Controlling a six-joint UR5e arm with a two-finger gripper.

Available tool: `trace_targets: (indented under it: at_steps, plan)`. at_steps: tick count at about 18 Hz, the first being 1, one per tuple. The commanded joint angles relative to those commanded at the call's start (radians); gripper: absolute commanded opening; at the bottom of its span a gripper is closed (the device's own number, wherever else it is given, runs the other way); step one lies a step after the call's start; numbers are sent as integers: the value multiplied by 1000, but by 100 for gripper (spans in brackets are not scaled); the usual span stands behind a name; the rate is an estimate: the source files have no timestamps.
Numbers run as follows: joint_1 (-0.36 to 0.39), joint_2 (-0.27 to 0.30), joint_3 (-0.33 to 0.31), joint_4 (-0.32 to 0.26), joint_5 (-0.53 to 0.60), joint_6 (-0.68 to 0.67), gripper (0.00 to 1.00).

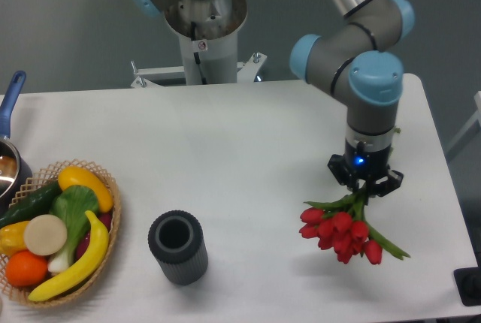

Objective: Pick up the flowers from the table
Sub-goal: 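Lift the gripped red tulips up off the table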

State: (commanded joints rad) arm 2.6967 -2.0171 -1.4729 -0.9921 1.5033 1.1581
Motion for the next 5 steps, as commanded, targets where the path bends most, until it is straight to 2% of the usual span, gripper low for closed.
trace_targets:
  at_steps: [2,5]
  plan:
    - [-5,-12,35,-54,2,5,0]
    - [-6,-11,40,-68,6,15,0]
